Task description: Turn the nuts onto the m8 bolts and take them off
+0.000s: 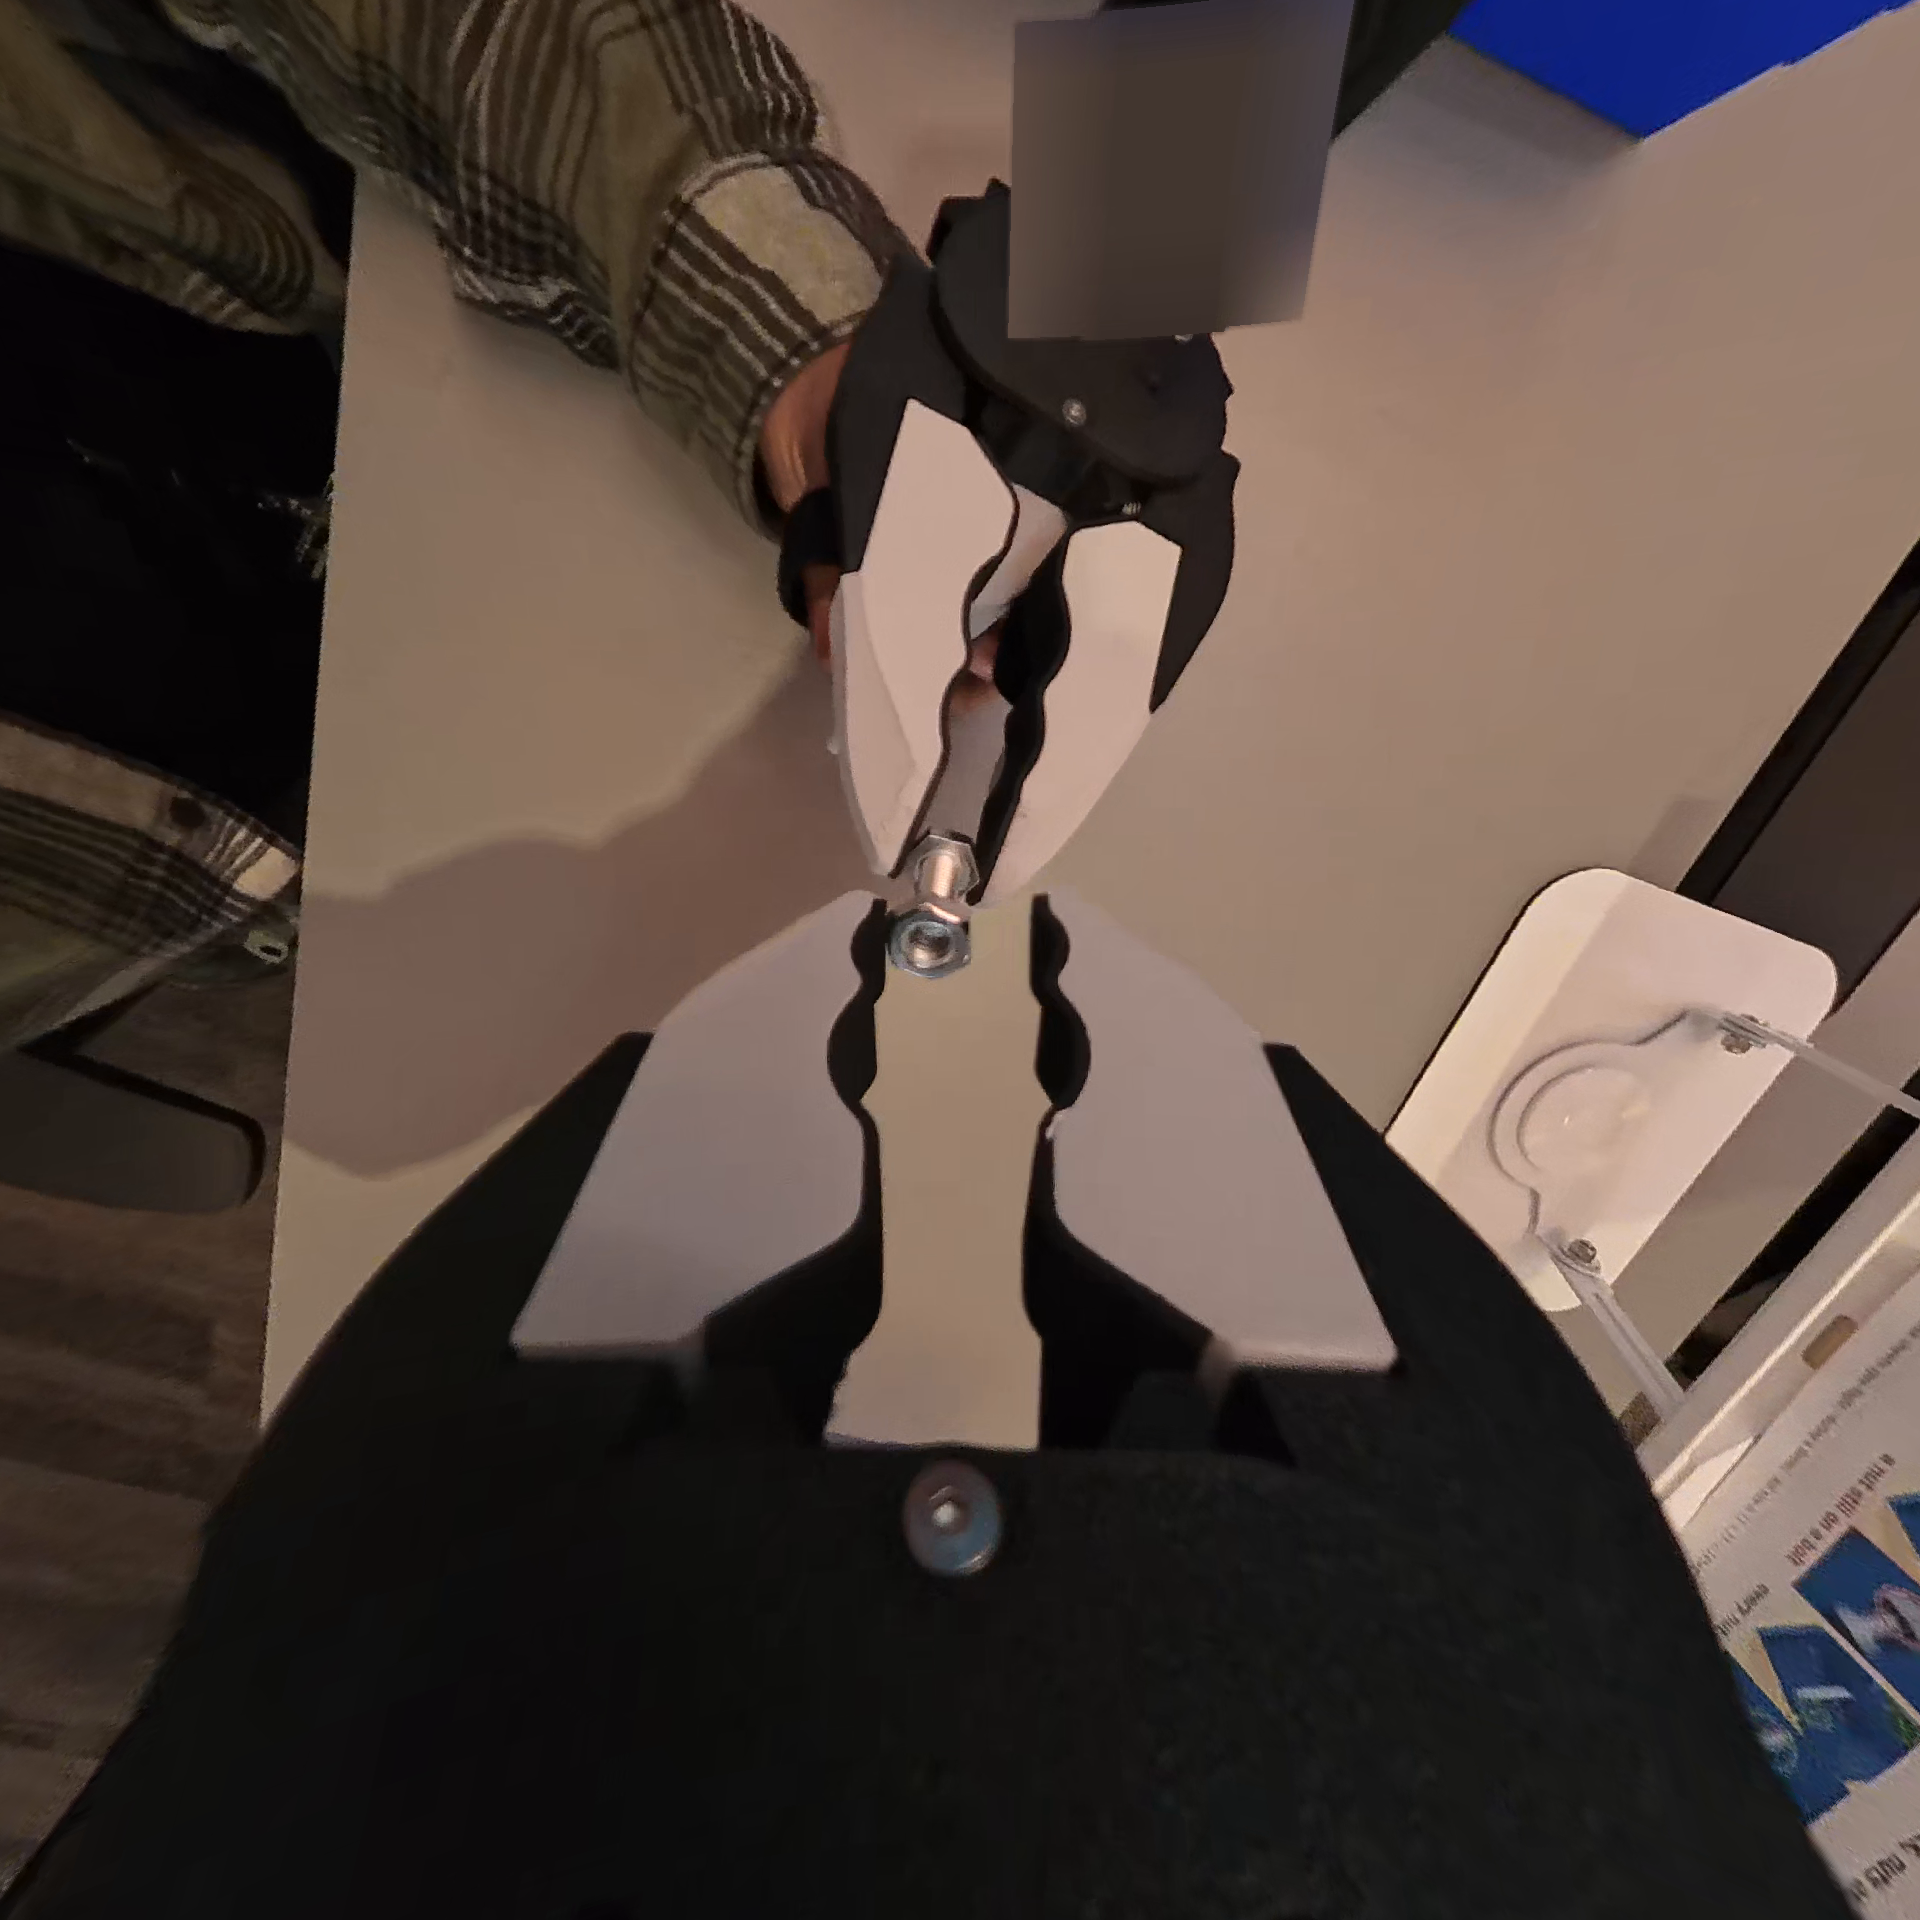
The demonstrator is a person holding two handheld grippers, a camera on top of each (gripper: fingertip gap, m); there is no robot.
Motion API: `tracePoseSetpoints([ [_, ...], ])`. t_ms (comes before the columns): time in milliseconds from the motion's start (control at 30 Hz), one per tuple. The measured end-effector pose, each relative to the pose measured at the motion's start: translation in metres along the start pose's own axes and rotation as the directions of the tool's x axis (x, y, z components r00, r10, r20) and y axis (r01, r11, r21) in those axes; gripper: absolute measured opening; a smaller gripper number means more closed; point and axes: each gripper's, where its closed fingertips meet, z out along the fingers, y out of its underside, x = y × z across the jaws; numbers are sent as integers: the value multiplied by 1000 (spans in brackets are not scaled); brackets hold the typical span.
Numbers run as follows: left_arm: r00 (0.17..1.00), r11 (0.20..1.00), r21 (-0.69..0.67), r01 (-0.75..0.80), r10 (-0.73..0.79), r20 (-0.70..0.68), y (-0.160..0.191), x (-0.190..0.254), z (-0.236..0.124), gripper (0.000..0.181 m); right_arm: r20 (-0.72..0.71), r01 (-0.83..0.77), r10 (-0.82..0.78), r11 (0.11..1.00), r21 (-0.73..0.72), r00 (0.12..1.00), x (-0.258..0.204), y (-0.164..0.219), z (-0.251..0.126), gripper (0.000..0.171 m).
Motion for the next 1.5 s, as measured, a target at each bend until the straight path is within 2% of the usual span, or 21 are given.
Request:
tracePoseSetpoints([
  [100,1000,1000,5,5,-5,-5,-1,0,0,14,0,-8,8,1000,30,1000,0,-2,0,37],
  [200,1000,1000,22,13,-13,-3,-4,0,-1,14,-43,-28,31,998,52,999,5,0,-5,68],
  [300,1000,998,56,19,-19,13,-10,-4,-6,14,-61,-105,124,962,250,990,6,-3,-14,87],
  [433,998,996,84,22,-27,58,-13,-11,-11,14,-46,-183,227,876,447,973,1,2,-11,96],
  [600,997,998,68,9,-14,74,-10,-12,-9,14,-7,-192,225,847,496,974,-8,-8,-11,95],
  [867,996,997,77,9,-16,87,-12,-14,-11,14,30,-173,181,864,474,983,-21,-17,-7,94],
  [1500,995,996,82,22,-29,91,-13,-15,-12,14,38,-195,197,889,414,980,-23,-9,-2,89],
])
